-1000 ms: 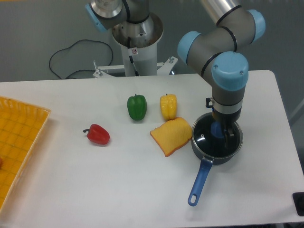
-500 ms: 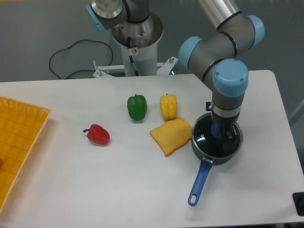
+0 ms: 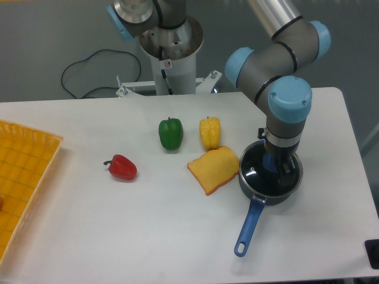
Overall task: Open the lid
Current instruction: 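Close the gripper around the blue lid knob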
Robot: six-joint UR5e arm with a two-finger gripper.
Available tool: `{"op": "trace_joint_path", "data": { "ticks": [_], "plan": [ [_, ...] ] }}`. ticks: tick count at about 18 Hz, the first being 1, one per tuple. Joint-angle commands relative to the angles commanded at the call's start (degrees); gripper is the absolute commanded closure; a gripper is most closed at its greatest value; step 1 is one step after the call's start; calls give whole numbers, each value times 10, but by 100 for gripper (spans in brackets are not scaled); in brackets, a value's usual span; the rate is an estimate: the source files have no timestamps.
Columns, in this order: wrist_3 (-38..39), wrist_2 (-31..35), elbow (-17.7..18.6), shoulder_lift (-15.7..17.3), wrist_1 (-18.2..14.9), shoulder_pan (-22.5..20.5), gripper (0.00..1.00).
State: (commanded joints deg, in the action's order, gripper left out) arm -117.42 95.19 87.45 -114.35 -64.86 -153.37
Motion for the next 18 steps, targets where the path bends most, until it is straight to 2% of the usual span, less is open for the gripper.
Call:
{"op": "trace_joint_path", "data": {
  "ticks": [18],
  "plan": [
    [18, 2, 16, -4, 0, -2, 0]
  ]
}}
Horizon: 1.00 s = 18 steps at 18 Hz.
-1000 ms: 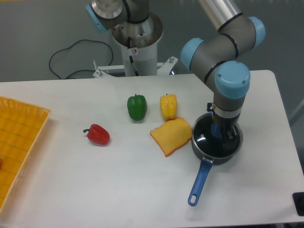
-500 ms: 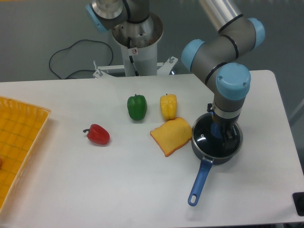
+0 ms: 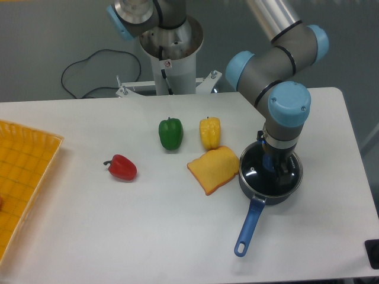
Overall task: Open the lid
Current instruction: 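Close the gripper around the blue lid knob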
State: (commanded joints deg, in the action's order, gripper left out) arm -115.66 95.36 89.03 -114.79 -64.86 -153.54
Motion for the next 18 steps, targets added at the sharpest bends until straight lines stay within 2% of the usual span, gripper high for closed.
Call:
{"op": "trace_joint_path", "data": {
  "ticks": [10, 13, 18],
  "plan": [
    [0, -1, 0, -4, -2, -5, 2],
    [0, -1, 0, -4, -2, -6, 9],
    [1, 0, -1, -3, -3, -7, 27]
  ]
}}
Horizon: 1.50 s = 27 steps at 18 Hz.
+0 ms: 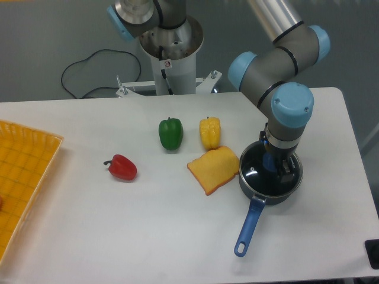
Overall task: Open the lid
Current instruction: 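Close the gripper around the blue lid knob, then lift the glass lid up off the saucepan by its knob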
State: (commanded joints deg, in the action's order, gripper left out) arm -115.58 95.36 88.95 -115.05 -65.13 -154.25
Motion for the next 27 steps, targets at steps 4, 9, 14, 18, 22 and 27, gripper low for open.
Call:
{"op": "trace_joint_path", "data": {
  "ticks": [4, 9, 14, 18, 22, 27],
  "plan": [
    [2, 0, -2, -1, -2, 0, 33],
    [4, 0, -4, -2, -2, 0, 38],
    [18, 0, -10, -2, -14, 0, 46],
    [19, 0, -26, -2, -46, 0, 46],
    [38, 0, -40, 3, -76, 2, 46],
    [92, -1, -55, 20, -128, 20, 46]
  ]
}}
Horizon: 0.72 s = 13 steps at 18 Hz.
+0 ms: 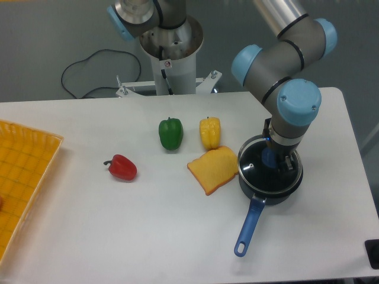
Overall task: Open the lid
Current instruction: 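Lift the glass lid up off the saucepan by its knob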
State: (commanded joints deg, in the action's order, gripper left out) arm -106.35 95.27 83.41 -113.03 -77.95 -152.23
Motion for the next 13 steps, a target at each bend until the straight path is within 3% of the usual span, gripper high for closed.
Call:
{"op": "trace_joint_path", "data": {
  "ticks": [6, 9, 13],
  "plan": [
    [29, -1, -5, 30, -40, 13, 46],
    [40, -1, -25, 38, -83, 20, 46],
    [99, -1, -38, 49, -101, 38, 47]
  ]
}}
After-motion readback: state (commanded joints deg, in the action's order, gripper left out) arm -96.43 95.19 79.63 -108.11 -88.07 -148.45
